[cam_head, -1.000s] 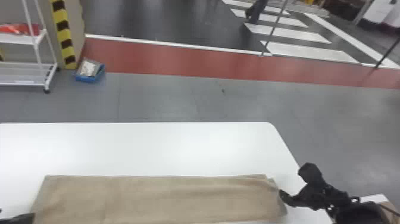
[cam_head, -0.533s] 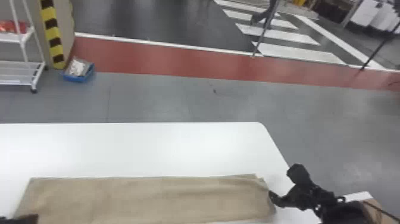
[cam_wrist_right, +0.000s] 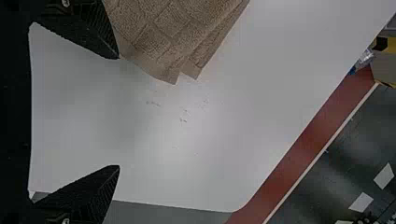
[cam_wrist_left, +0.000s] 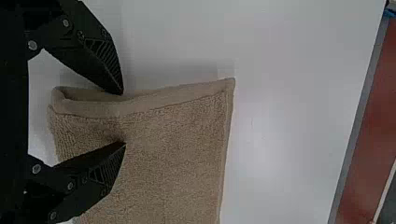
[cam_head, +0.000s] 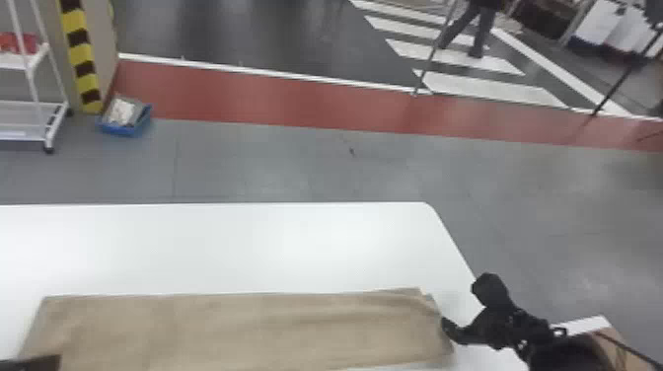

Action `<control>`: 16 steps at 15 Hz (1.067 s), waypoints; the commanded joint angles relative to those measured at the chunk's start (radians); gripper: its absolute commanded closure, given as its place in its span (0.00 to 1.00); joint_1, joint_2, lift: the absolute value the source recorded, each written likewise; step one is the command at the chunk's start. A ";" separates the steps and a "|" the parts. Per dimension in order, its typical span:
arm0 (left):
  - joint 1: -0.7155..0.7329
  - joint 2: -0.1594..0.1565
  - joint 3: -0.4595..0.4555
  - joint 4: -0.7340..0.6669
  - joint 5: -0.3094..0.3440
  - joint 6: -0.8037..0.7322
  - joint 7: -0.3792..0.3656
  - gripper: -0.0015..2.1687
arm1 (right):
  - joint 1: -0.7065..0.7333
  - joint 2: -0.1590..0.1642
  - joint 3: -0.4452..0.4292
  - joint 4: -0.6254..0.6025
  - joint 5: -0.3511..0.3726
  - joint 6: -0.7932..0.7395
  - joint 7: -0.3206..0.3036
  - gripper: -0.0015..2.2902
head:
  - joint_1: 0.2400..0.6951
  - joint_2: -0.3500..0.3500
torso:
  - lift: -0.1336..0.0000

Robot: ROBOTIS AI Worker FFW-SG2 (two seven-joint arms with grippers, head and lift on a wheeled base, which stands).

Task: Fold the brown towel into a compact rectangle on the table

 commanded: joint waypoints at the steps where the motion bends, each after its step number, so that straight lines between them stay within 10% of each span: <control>1: 0.013 0.001 0.014 -0.017 0.008 -0.001 -0.007 0.84 | -0.004 0.001 0.005 0.001 0.000 0.001 0.000 0.02 | 1.00 0.00 | 1.00; 3: 0.027 0.002 0.026 -0.048 0.007 -0.001 -0.012 0.99 | -0.005 0.001 0.005 0.004 0.000 0.001 -0.001 0.02 | 1.00 0.00 | 1.00; 16: 0.010 0.050 0.160 -0.065 0.005 -0.010 -0.127 0.99 | -0.008 0.001 0.007 0.013 0.001 0.001 -0.003 0.02 | 1.00 0.10 | 1.00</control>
